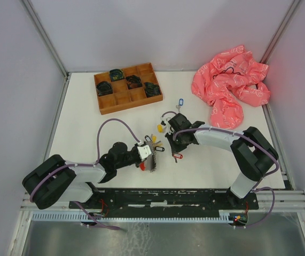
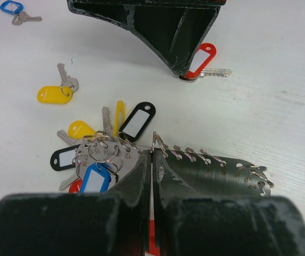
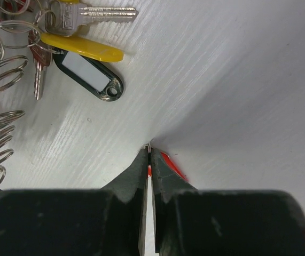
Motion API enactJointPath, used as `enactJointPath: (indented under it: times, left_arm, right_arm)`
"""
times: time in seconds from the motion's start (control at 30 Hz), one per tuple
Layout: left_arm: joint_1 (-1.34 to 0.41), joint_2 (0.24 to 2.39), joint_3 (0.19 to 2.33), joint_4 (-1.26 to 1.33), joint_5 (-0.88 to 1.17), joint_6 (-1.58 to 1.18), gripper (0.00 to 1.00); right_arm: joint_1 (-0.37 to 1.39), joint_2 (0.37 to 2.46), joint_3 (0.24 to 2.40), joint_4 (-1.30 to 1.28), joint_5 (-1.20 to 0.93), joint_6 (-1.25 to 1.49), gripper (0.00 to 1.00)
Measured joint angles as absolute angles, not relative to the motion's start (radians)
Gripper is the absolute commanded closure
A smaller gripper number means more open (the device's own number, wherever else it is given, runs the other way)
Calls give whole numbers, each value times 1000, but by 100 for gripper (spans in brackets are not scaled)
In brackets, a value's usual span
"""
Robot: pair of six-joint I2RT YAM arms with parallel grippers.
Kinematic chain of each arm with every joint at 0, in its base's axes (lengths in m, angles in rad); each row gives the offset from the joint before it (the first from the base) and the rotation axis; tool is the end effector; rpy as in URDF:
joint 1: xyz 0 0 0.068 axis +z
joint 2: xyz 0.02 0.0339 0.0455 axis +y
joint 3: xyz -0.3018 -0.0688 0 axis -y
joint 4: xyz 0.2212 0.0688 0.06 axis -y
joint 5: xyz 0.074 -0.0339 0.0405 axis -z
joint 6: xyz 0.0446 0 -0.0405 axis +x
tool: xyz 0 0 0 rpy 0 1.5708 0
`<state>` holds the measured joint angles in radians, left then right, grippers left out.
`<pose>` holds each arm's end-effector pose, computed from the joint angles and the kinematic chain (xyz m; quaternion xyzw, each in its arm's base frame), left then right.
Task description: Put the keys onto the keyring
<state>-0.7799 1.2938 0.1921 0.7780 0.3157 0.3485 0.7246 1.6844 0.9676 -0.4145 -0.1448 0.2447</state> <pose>0.1334 -0.1514 0.1966 0.5063 0.6284 -0.2481 0.5360 0.2283 0.2107 0.2064 -0.2466 0.9418 0.1638 0.1595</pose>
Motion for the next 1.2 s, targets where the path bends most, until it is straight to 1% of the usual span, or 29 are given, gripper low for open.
enactJointPath:
  times: [0.2,0.4,0.63,0.8,0.93,1.03,1.2]
  left_arm:
    - [-780,1294,194,775,316,348,97]
    - [-780,1294,196,772,319,348,97]
    - [-780,1294,197,772,348,352,97]
    - [-778,1294,197,779,385,388,97]
    - [-776,1303,197,795,424,434,97]
    - [-775,1322,197,805,448,459,97]
    - [-775,1344,196,836,477,479,97]
  right_arm:
    - [725,1684,971,-438,-139,234,99]
    - [725,1652,973,-455,-142,186,99]
    - [725,1500,968,-441,-210,58,99]
    - [725,1396,900,-404,-310,-56,96]
    - [754,1337,851,-386,-359,-155,96]
    - [806,1312,823,-364,-360,-231,99]
    - [850,1304,764,-284,-358,-310,99]
